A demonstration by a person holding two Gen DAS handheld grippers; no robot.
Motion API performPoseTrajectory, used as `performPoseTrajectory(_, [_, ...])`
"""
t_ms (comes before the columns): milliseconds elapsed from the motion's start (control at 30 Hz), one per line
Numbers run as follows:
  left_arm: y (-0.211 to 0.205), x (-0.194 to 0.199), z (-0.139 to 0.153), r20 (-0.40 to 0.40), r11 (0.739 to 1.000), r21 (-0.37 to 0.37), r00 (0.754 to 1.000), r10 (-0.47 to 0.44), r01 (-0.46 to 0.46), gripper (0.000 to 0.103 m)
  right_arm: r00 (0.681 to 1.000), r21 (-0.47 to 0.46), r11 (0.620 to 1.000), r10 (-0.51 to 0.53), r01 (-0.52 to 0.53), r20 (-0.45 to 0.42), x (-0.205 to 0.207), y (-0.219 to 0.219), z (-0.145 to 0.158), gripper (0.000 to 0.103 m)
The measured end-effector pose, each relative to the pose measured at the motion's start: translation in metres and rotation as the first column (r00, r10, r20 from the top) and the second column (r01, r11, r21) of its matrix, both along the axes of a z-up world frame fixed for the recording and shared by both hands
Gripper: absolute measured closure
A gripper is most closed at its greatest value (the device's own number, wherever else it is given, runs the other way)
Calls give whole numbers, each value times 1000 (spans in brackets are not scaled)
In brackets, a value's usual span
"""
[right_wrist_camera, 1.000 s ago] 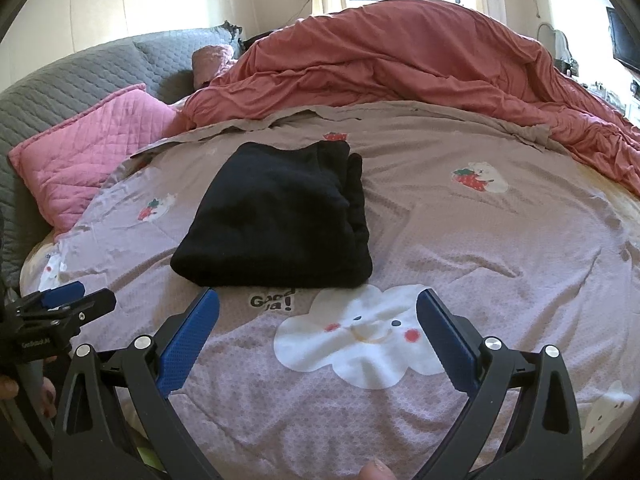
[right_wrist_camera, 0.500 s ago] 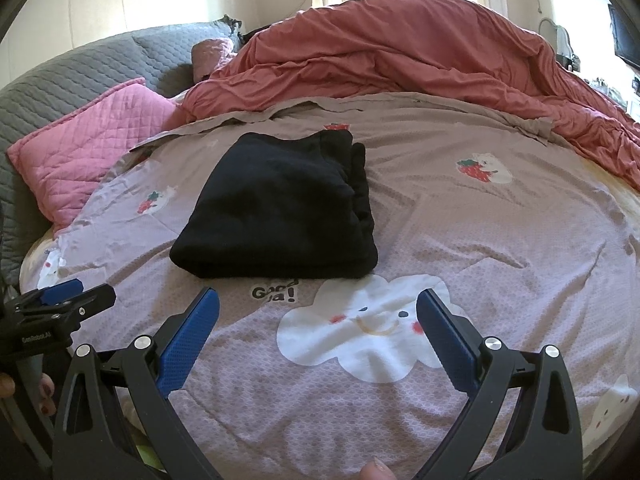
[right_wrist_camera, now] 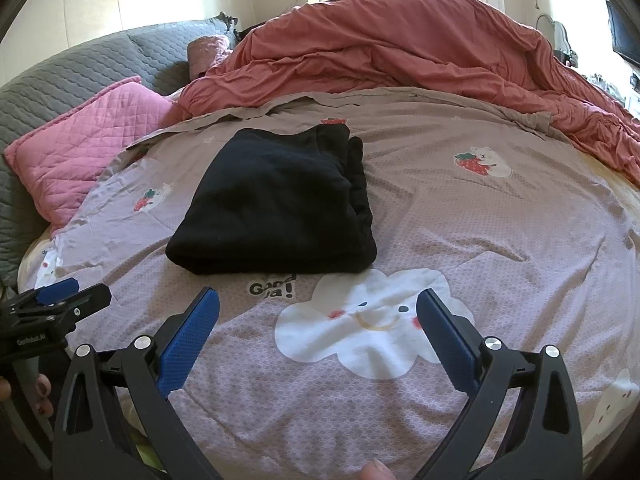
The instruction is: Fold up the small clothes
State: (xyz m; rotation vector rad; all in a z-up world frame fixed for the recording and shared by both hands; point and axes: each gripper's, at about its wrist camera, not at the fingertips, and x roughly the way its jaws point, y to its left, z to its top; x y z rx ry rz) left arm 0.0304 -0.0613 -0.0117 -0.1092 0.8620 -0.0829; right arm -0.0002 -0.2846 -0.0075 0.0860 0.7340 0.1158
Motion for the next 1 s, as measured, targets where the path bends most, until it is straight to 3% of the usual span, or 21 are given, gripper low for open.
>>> performPoseTrajectory(1000, [4,1,-1,-6,1000,11,1000,8,-8,10,1000,0,1000,4,-4,-9,0,5,-1,5])
